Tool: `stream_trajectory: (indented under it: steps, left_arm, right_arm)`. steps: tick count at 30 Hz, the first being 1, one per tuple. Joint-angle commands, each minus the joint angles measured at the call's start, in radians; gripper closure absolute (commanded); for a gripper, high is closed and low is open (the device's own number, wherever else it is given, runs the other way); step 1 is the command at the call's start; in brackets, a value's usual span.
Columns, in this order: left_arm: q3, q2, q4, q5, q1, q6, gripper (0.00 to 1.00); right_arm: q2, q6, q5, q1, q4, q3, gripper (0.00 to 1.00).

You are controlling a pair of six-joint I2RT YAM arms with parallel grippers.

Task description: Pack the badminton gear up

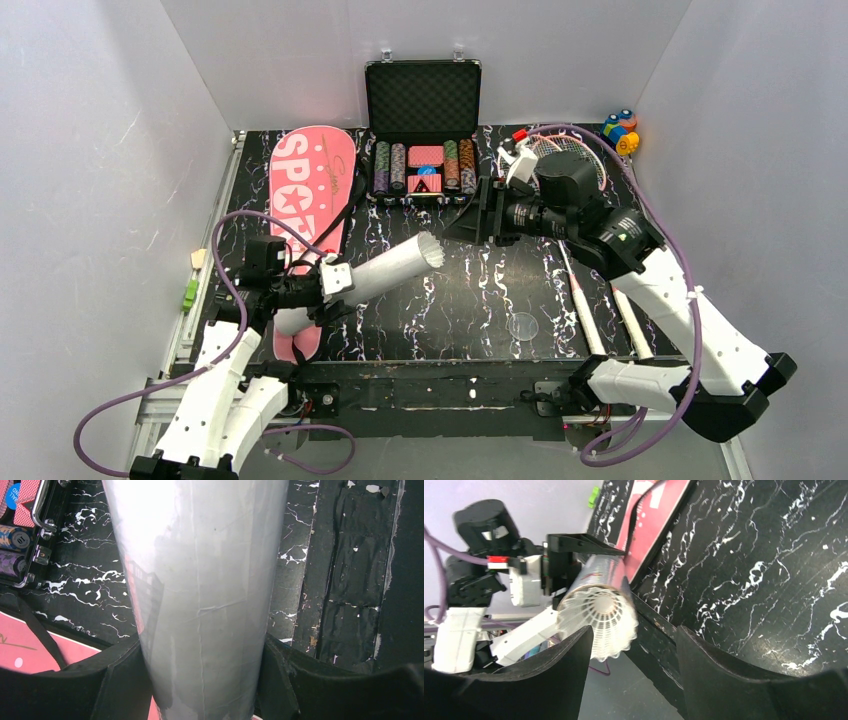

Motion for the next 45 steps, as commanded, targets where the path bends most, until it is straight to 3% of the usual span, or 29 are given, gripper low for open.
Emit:
stream_trajectory:
  steps: [1, 11, 29, 38, 45]
  left_arm:
    - [0.055, -0.009, 0.006, 0.052, -0.002, -0.006, 0.55]
    - [0.075, 0.003, 0.006, 0.07, -0.001, -0.016, 0.54]
    - [0.064, -0.013, -0.004, 0.086, -0.001, -0.014, 0.54]
    - [0.035, -0.025, -0.036, 0.048, -0.001, 0.051, 0.54]
    - [0.011, -0.031, -0.074, 0.014, -0.001, 0.123, 0.54]
  right_arm:
    - [0.018, -0.028, 0.008, 0.001, 0.014, -0.015, 0.3]
    - [0.058, -0.038, 0.042, 0.042, 0.008, -0.04, 0.3]
    - [0.125, -0.036, 0.244, 0.192, -0.018, 0.0, 0.29]
    - [-0.091, -0.032, 0.364, 0.058, -0.145, 0.028, 0.2]
    - [-0.153, 0.024, 0.372, -0.092, -0.189, -0.23, 0.2]
